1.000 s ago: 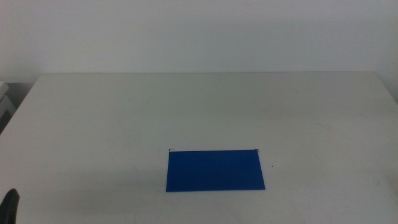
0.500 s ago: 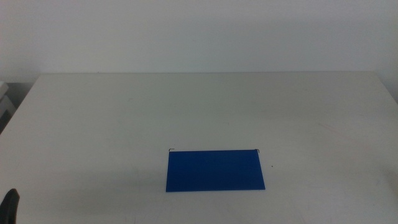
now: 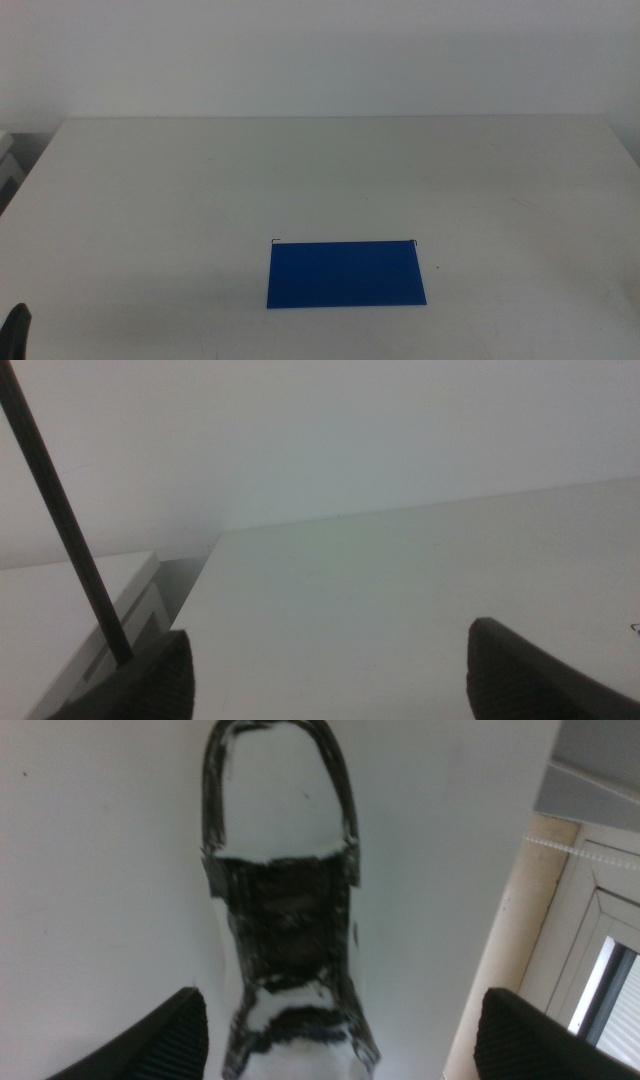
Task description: Use one arm to grab the shoe from the table and place it on the mat.
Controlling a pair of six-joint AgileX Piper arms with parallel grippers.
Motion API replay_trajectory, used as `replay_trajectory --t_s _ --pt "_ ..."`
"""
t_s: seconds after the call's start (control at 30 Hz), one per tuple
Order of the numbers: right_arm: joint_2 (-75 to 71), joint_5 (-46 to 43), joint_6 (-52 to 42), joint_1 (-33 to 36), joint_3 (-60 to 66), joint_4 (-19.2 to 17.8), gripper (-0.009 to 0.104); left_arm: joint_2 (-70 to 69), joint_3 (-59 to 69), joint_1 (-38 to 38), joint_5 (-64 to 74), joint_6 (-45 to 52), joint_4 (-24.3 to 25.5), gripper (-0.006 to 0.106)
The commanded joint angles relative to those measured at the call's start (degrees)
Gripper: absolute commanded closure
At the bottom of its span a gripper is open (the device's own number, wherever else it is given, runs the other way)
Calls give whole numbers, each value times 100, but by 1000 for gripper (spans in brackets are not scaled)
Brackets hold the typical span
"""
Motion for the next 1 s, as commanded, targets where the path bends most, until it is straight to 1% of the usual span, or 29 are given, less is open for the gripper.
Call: replay_trajectory --t_s 0.0,0.07,0.13,0.2,0.4,0.5,0.63,0.73,0.8,0.87,0.93,0.97 --pt "-112 -94 -13 34 -121 -29 3 -39 29 -31 -469 -36 -49 7" --pt "-44 -86 -13 64 -121 -106 3 -39 29 -31 -469 -36 -49 7" --pt "22 -119 -13 127 -60 -270 3 -39 29 -31 -469 -36 -49 7" --pt "48 -308 -13 165 127 -377 3 -39 29 -31 -469 -36 -49 7" --pt "48 -1049 -13 169 794 -209 3 -39 29 -31 -469 -36 -49 7" --pt "48 -1322 -25 169 990 -206 4 -39 29 -31 -469 -36 -49 7" --pt "53 -1476 -108 169 1076 -230 9 -39 29 -31 -469 -36 -49 7" --pt "65 -1560 -135 162 1076 -382 20 -39 29 -31 -469 -36 -49 7" --pt "81 -1554 -135 162 1076 -567 33 -39 29 -31 -469 -36 -49 7" --pt "101 -1512 -122 162 1076 -706 51 -39 29 -31 -469 -36 -49 7" --pt "107 -1418 -82 162 1076 -709 72 -39 29 -31 -469 -36 -49 7" --pt "94 -1366 -49 174 1076 -683 84 -39 29 -31 -469 -36 -49 7"
